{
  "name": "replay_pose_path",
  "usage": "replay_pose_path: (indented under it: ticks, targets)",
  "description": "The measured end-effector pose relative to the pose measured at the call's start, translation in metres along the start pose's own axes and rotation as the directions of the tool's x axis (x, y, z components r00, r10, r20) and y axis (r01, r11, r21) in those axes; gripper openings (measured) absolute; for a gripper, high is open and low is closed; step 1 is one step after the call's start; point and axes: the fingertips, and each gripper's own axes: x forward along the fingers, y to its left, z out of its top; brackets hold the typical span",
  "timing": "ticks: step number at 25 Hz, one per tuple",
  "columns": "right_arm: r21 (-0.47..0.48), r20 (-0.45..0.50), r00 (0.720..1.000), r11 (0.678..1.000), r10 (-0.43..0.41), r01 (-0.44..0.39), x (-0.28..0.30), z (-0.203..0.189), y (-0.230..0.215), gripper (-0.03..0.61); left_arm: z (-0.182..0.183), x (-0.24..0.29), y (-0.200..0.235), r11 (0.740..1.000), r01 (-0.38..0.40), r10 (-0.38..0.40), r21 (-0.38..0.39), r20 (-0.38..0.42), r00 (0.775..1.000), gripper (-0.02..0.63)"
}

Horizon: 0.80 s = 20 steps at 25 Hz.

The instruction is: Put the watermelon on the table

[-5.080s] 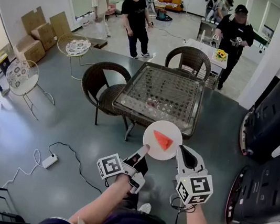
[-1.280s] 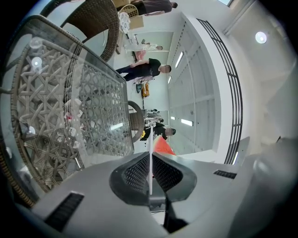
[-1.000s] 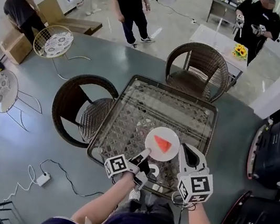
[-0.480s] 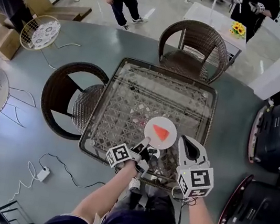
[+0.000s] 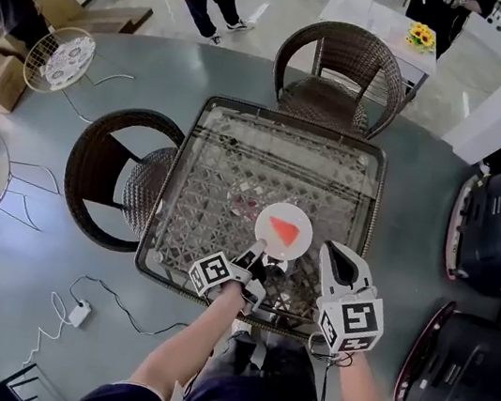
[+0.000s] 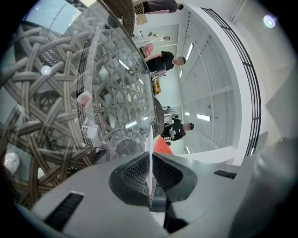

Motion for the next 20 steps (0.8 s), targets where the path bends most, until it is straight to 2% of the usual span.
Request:
replay_pose_path:
  ticks: [12,20]
  targets:
    - [0.012,-0.002,1.000,1.000,0.001,-0.001,0.004,-0.002,0.001,0.002,0.001,0.000,0.012,0.999,-0.051,0.051,0.006,-0.007,0.999,0.015]
    - [0.021,-0.002,1.000,1.000,0.003,-0.003,0.003,-0.004,0.001,0.002,0.002,0.000,0.020,0.991,-0.123,0.124,0.050,-0.002,0.992,0.015]
